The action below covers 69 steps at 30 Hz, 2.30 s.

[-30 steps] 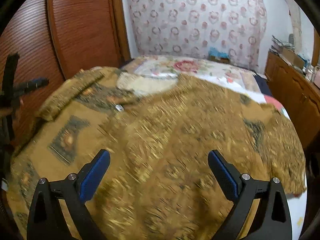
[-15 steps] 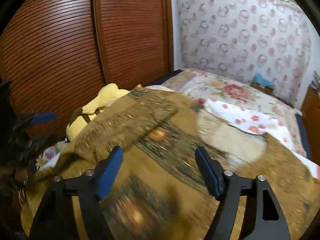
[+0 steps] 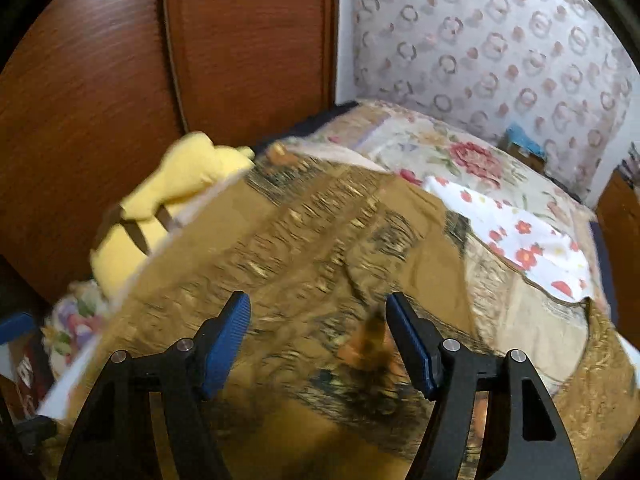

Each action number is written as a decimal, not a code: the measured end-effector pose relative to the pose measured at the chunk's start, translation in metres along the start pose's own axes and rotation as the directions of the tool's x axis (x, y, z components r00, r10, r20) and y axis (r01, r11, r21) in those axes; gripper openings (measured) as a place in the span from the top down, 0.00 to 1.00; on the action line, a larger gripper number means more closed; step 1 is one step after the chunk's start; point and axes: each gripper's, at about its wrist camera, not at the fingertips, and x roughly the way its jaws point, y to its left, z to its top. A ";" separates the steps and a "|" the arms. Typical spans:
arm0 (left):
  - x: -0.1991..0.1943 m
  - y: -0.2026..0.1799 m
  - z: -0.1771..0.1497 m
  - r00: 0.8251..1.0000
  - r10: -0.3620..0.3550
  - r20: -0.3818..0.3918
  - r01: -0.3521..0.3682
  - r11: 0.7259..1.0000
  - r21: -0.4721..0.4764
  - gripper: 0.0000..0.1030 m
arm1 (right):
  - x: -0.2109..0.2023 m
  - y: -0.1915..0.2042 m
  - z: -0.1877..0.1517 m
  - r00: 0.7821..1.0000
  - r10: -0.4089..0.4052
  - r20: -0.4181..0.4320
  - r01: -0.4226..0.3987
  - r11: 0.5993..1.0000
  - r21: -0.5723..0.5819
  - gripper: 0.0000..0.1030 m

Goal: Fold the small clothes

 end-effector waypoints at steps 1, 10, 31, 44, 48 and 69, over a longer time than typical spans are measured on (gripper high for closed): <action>-0.001 -0.001 0.000 1.000 -0.002 0.001 0.002 1.000 0.004 0.26 | 0.001 -0.004 0.000 1.000 -0.011 -0.010 0.011 1.000 -0.004 0.30; -0.010 -0.018 0.005 1.000 -0.010 0.013 0.009 0.999 0.043 0.26 | -0.042 -0.048 -0.017 0.997 -0.076 -0.003 0.076 0.997 -0.005 0.30; 0.028 -0.095 0.037 0.991 -0.133 -0.025 0.135 0.984 0.116 0.26 | -0.185 -0.132 -0.148 0.984 -0.124 0.129 0.106 0.985 0.140 0.30; 0.068 -0.141 0.031 0.968 -0.180 -0.176 0.212 0.959 0.190 0.26 | -0.236 -0.226 -0.264 0.932 -0.362 -0.018 0.341 0.859 0.381 0.30; 0.079 -0.150 0.027 0.962 -0.163 -0.220 0.211 0.954 0.215 0.26 | -0.229 -0.241 -0.283 0.928 -0.365 -0.078 0.361 0.826 0.432 0.32; 0.091 -0.153 0.022 0.940 -0.155 -0.304 0.227 0.949 0.218 0.07 | -0.218 -0.279 -0.280 0.946 -0.297 -0.128 0.323 0.846 0.425 0.66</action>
